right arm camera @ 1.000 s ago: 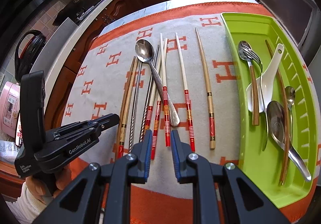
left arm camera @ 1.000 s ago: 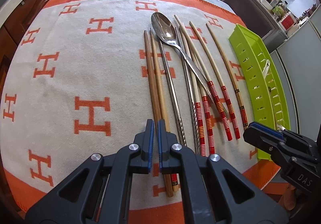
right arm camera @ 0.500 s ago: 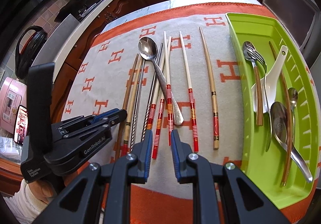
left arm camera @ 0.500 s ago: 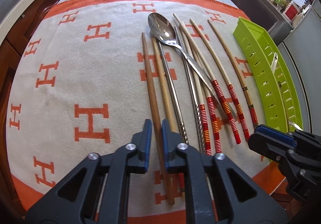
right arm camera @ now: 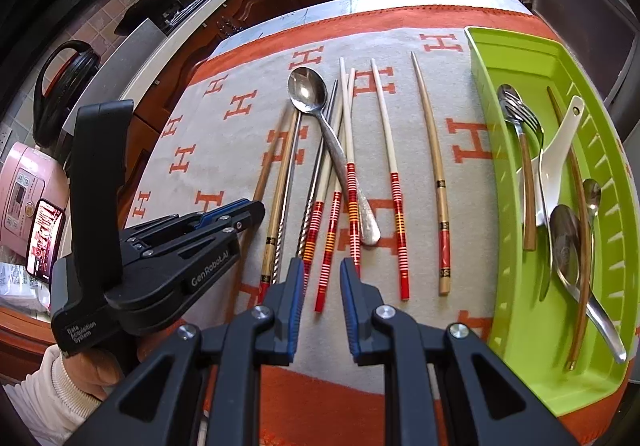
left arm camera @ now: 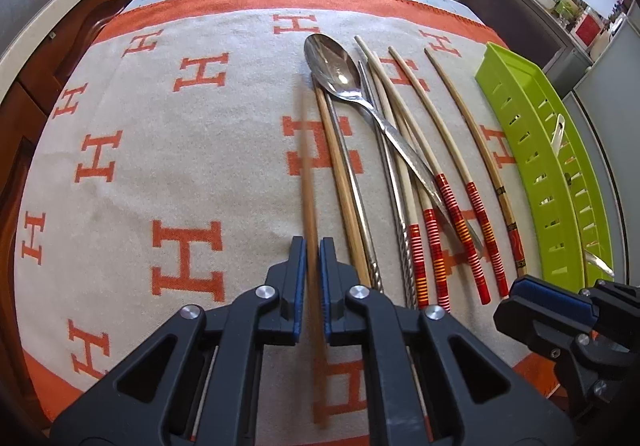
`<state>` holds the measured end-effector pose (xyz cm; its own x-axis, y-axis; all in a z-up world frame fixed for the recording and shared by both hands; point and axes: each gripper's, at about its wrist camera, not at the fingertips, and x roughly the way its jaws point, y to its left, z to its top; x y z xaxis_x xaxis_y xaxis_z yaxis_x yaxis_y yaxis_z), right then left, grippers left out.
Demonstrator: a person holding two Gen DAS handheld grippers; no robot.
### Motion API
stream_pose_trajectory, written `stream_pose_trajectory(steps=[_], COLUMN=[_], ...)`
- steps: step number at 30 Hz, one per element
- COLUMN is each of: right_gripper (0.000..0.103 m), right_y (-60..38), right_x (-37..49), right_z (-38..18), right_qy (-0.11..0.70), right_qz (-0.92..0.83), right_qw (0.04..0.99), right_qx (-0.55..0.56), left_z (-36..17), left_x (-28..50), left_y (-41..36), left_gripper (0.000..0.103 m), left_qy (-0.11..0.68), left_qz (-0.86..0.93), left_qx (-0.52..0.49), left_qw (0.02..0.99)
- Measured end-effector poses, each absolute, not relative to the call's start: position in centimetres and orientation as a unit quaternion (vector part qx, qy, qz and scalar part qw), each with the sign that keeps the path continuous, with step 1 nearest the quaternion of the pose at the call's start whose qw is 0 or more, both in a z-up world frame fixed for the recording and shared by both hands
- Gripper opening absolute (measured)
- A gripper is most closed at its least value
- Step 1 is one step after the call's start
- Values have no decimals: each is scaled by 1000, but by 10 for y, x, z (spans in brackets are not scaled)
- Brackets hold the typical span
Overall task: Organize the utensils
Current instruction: 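Lift the wooden chopstick with the left tool while the right tool grasps a red-banded chopstick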
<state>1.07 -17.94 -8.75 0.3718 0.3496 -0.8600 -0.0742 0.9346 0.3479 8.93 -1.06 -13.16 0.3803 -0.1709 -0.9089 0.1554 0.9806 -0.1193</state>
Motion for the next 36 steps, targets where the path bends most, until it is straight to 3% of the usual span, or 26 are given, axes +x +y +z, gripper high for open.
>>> stream_pose_trajectory(steps=[24, 36], right_gripper=[18, 18], right_y=[-106, -77], right_x=[32, 63], right_z=[-121, -123], right_qy=[571, 532], right_qz=[149, 97], right_qw=[804, 841], right_qx=[69, -1], left_z=[-108, -110], left_x=[56, 59], left_y=[81, 100], left_gripper=[4, 4], left_qy=[515, 508], left_qz=[-87, -81], left_qx=[-98, -119], left_qw=[847, 849])
